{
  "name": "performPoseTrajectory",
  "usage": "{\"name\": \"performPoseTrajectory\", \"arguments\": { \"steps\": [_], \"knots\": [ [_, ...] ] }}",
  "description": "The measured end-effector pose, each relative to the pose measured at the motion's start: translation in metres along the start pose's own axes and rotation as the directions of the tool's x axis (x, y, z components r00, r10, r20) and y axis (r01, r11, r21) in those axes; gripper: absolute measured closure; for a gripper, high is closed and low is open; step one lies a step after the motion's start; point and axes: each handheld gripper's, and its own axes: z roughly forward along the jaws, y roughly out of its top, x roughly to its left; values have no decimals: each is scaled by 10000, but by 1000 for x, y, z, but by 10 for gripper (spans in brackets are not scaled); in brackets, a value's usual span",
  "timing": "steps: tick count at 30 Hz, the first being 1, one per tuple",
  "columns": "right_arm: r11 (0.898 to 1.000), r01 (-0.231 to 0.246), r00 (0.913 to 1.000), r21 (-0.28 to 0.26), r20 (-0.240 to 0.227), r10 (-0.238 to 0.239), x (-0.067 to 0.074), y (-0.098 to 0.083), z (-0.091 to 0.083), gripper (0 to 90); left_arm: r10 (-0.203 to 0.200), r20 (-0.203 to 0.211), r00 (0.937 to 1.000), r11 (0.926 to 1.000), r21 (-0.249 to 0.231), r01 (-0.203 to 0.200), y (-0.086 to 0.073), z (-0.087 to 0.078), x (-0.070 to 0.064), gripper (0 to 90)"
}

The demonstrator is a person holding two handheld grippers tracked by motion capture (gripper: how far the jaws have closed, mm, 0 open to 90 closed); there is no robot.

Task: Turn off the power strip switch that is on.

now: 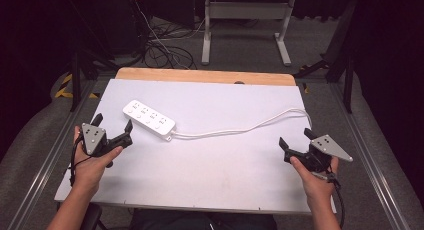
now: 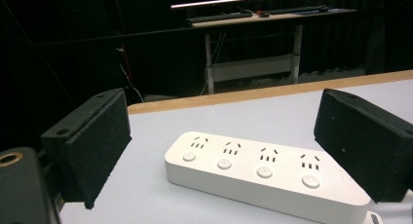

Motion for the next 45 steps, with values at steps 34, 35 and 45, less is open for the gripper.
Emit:
{"name": "performPoseTrajectory", "arguments": {
  "steps": [34, 35, 45],
  "knots": [
    [10000, 64, 9998, 8, -192, -63, 1, -1, -1, 88, -952, 1142, 9889, 9942, 615, 886, 14, -10, 17, 900],
    [9999, 114, 9997, -3, -196, -114, 1, -1, -1, 89, -896, 1156, 9893, 9945, 648, 825, 15, -9, 16, 900],
    [9999, 149, 9996, 35, -249, -148, 2, -1, 1, 95, -720, 1317, 9887, 9878, 1468, 524, 18, 7, 17, 900]
  ]
}}
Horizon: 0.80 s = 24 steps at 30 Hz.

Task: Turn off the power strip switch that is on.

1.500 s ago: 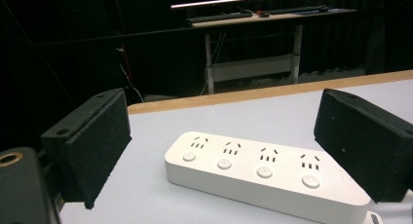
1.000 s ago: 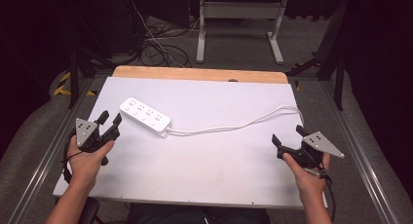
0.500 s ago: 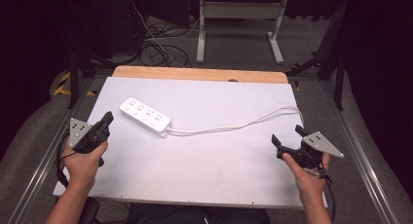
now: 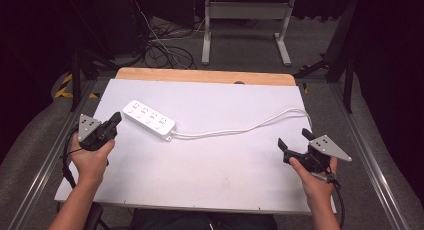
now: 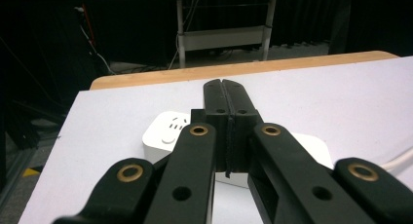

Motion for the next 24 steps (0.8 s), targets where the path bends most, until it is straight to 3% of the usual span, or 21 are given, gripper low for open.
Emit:
{"name": "performPoseTrajectory", "arguments": {
  "steps": [4, 15, 16, 17, 18, 24],
  "knots": [
    [10000, 23, 10000, 18, -7, -23, 1, 0, 1, 100, 14, 68, 10000, 9989, 476, -18, 2, 4, 4, 900],
    [10000, 31, 10000, 42, 5, -31, 1, -1, -1, 112, 442, 434, 9981, 9942, 964, -482, 8, 15, -1, 900],
    [10000, 48, 10000, 46, -6, -48, 1, -1, -1, 116, 463, 713, 9964, 9924, 1109, -540, 10, 17, -3, 900],
    [10000, 48, 10000, 46, -6, -48, 1, -1, -1, 116, 463, 713, 9964, 9924, 1109, -540, 10, 17, -3, 900],
    [10000, 43, 10000, 42, -28, -43, 1, -1, -1, 119, 534, 1044, 9931, 9899, 1252, -664, 12, 18, -7, 900],
    [9998, 164, 9998, 95, -65, -163, 2, -1, 1, 119, 829, 1332, 9876, 9826, 1543, -1033, 12, 23, -12, 900]
  ]
}}
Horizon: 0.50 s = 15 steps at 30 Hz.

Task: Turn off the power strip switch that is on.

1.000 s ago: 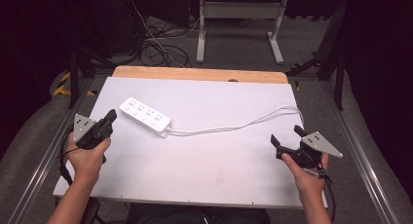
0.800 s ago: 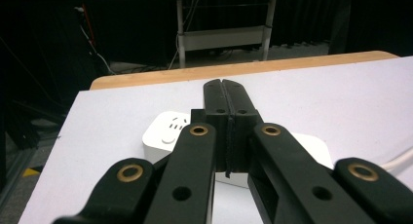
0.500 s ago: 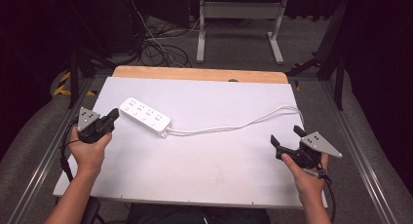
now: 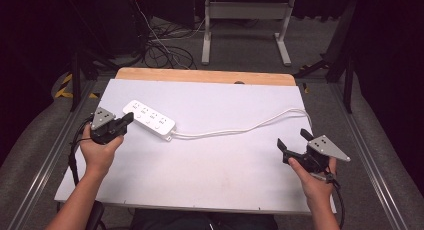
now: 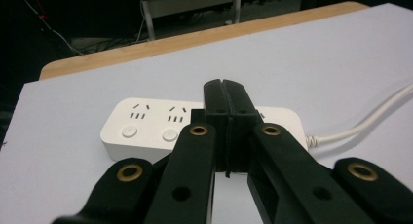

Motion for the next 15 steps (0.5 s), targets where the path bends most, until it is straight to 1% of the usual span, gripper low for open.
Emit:
{"name": "performPoseTrajectory", "arguments": {
  "steps": [3, 5, 8, 10, 13, 15],
  "knots": [
    [10000, -30, 10000, -37, -12, 30, 1, 0, 1, 119, 177, -32, 9998, 9995, 253, -176, 2, 8, -2, 900],
    [10000, -12, 10000, -30, 5, 12, 1, 0, 1, 119, 307, 0, 9995, 9987, 396, -306, 3, 13, -3, 900],
    [10000, 5, 10000, -14, 16, -5, 1, 0, 1, 118, 480, 101, 9988, 9961, 734, -486, 4, 20, -4, 900],
    [10000, 13, 10000, 21, 21, -13, 1, 0, 2, 117, 800, 162, 9967, 9907, 1088, -813, 5, 26, -8, 900],
    [10000, 18, 10000, 27, 11, -18, 1, 0, 2, 116, 1100, 336, 9934, 9829, 1449, -1137, 7, 33, -12, 900],
    [10000, 16, 10000, 26, 12, -16, 1, 0, 2, 116, 1253, 435, 9912, 9785, 1596, -1307, 8, 39, -15, 900]
  ]
}}
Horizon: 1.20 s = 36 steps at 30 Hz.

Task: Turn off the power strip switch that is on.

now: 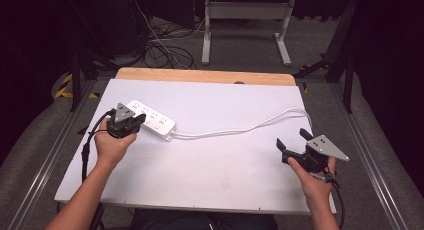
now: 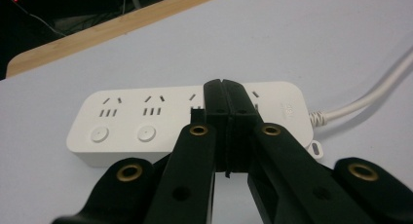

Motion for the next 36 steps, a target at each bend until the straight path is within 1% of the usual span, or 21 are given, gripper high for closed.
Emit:
{"name": "performPoseTrajectory", "arguments": {
  "steps": [1, 5, 6, 7, 8, 11, 13, 14, 15, 16, 20, 21, 22, 23, 24, 25, 27, 33, 34, 36],
  "knots": [
    [10000, -14, 10000, -18, -21, 14, 0, 0, 0, 116, 108, 42, 9999, 9999, 114, -109, 1, 2, 0, 900],
    [10000, 32, 10000, 12, -5, -32, 0, 0, 0, 116, 196, 348, 9992, 9981, 576, -216, 4, 14, -3, 900],
    [10000, 38, 10000, 12, -9, -38, 0, 0, 0, 115, 196, 348, 9992, 9981, 576, -216, 4, 14, -3, 900],
    [10000, 42, 10000, 16, -12, -42, 0, 0, 1, 115, 330, 433, 9985, 9958, 842, -366, 5, 20, -4, 900],
    [10000, 46, 10000, 21, -17, -46, 0, 0, 1, 115, 404, 446, 9982, 9947, 924, -444, 6, 22, -5, 900],
    [10000, 51, 10000, 22, -8, -51, 0, 0, 1, 115, 308, 587, 9978, 9934, 1082, -370, 7, 29, -7, 900],
    [10000, 66, 10000, 48, -8, -66, 0, 0, 1, 115, 263, 737, 9969, 9912, 1272, -356, 7, 33, -8, 900],
    [10000, 69, 10000, 59, -7, -69, 1, 0, 1, 115, 287, 708, 9971, 9901, 1352, -381, 7, 34, -8, 900],
    [10000, 62, 10000, 61, -4, -62, 1, -1, 1, 115, 319, 715, 9969, 9895, 1387, -416, 7, 35, -8, 900],
    [10000, 60, 10000, 59, -9, -60, 1, -1, 2, 115, 225, 810, 9965, 9888, 1454, -341, 7, 36, -8, 900],
    [10000, 62, 10000, 51, -25, -62, 1, 0, 1, 116, 152, 787, 9968, 9881, 1513, -270, 7, 37, -7, 900],
    [10000, 59, 10000, 48, -23, -59, 1, 0, 1, 116, 67, 843, 9964, 9873, 1577, -200, 7, 38, -7, 900],
    [10000, 58, 10000, 36, -15, -58, 1, 0, 1, 116, 67, 843, 9964, 9873, 1577, -200, 7, 38, -7, 900],
    [10000, 37, 10000, 31, -17, -37, 1, 0, 1, 117, 140, 900, 9958, 9843, 1738, -295, 6, 39, -7, 900],
    [10000, 31, 10000, 23, -19, -31, 1, 0, 1, 119, 170, 922, 9956, 9838, 1763, -332, 6, 40, -7, 900],
    [10000, 31, 10000, 23, -21, -31, 1, 0, 1, 119, 103, 971, 9952, 9828, 1823, -279, 5, 41, -8, 900],
    [10000, 31, 10000, 23, -41, -31, 1, 0, 2, 120, 226, 969, 9950, 9812, 1884, -406, 5, 42, -8, 900],
    [10000, 21, 10000, 0, -25, -21, 1, 0, 1, 120, 174, 985, 9950, 9800, 1958, -366, 5, 43, -9, 900],
    [10000, 21, 10000, 4, -22, -20, 1, 0, 1, 119, 234, 1017, 9945, 9787, 2007, -436, 4, 43, -9, 900],
    [10000, 20, 10000, 16, -33, -20, 1, 0, 1, 124, 244, 985, 9948, 9785, 2017, -440, 4, 43, -9, 900]
  ]
}}
